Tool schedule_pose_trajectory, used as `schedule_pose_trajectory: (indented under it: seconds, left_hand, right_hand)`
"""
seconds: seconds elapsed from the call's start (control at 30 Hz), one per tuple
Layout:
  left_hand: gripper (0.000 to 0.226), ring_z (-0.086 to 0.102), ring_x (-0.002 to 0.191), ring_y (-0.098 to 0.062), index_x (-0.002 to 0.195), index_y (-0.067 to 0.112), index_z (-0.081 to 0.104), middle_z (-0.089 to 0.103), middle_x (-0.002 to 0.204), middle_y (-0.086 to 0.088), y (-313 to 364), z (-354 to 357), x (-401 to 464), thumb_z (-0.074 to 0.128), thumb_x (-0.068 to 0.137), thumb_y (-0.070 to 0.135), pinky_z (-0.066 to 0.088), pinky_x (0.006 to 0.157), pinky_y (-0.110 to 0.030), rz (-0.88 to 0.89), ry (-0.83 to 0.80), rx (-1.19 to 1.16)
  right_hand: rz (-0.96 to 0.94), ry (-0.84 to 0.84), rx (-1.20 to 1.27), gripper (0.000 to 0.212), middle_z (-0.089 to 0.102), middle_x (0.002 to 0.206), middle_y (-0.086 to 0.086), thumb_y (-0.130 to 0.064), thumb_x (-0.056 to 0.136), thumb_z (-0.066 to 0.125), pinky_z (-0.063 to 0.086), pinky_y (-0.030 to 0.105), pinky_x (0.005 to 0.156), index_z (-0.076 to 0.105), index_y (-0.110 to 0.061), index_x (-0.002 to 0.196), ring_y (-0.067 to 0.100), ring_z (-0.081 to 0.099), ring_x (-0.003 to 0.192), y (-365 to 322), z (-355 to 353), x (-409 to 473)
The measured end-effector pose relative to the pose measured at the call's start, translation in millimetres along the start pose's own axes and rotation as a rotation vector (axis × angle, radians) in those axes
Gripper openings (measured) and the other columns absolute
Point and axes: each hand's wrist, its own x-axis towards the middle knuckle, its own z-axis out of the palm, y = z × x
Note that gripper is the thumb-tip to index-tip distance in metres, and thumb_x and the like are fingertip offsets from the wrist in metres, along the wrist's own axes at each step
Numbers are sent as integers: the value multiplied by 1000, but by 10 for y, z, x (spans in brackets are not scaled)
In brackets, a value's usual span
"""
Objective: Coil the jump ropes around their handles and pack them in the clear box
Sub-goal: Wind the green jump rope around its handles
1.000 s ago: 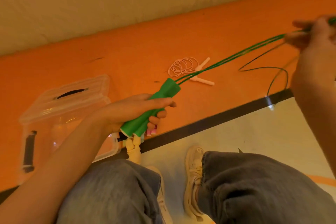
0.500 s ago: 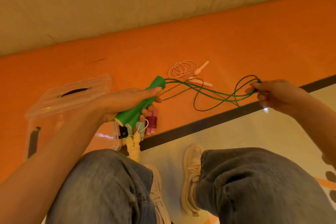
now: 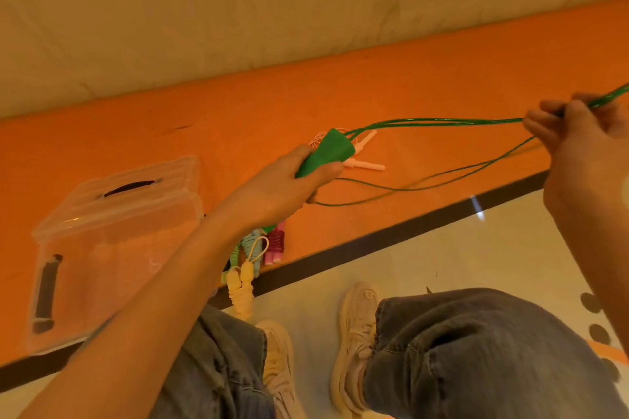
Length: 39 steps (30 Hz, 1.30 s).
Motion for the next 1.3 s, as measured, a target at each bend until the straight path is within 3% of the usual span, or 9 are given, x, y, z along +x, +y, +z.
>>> schedule_pose_trajectory:
  seconds: [0.13,0.23,0.4,0.47,0.53,0.63,0.9,1.1,1.3]
  left_hand:
    - [42,53,66,-12,119,28,44,55,81,8,-114,-9,-59,49,89,57,42,59,-35,120,223,409]
    - [47,52,74,-14,124,31,41,50,89,12,-139,-27,-69,49,88,60,40,58,-33,192,270,566]
    - [48,48,77,-13,123,33,40,46,90,14,-79,113,-56,43,87,65,31,58,-31,190,183,663]
    - [47,47,75,-13,122,33,41,46,88,13,-50,128,-52,44,87,65,32,57,-31,186,187,652]
    - [46,45,70,-10,121,34,42,45,81,16,-18,110,-49,46,86,64,30,55,-31,181,192,611]
    - [47,45,64,-1,121,36,43,46,73,18,-1,88,-45,46,85,66,29,53,-29,153,173,526]
    - [47,49,64,-1,113,41,44,53,73,13,-13,94,-41,47,79,73,32,52,-29,129,170,513]
    - [52,47,81,-10,120,29,42,50,92,13,-41,51,-20,53,82,62,31,63,-30,175,218,510]
    - [57,56,91,-18,126,31,40,54,108,9,0,59,-16,38,82,68,40,68,-36,224,388,585]
  right_hand:
    - [348,-176,-274,21,61,103,17,-2,94,51,58,37,83,50,3,114,15,71,71,37,43,-195]
    - [618,-423,-682,46,58,119,18,-12,95,55,58,31,66,40,4,136,21,70,79,14,156,-371]
    - [154,-962,-1103,64,70,101,-2,-21,85,69,41,15,60,41,-33,141,6,65,76,-243,544,-642]
    - [-21,-1070,-1187,74,60,116,-12,-21,79,75,40,15,64,39,-39,141,7,60,85,-277,692,-712]
    - [-151,-1084,-1224,76,53,126,-15,-22,77,77,37,19,74,39,-38,141,9,52,104,-214,795,-777]
    - [-208,-987,-1099,58,48,92,-27,-20,81,73,32,5,64,52,-32,134,-11,46,78,-51,842,-837]
    - [-242,-960,-1019,30,63,102,-13,-23,86,67,39,9,63,65,-26,116,-3,51,76,136,834,-775]
    - [-341,-876,-899,15,54,78,-22,-20,86,66,38,12,64,72,-23,100,-6,52,71,93,875,-694]
    - [-398,-805,-844,15,58,93,-9,-22,88,64,41,19,67,69,-22,102,-1,52,78,92,901,-699]
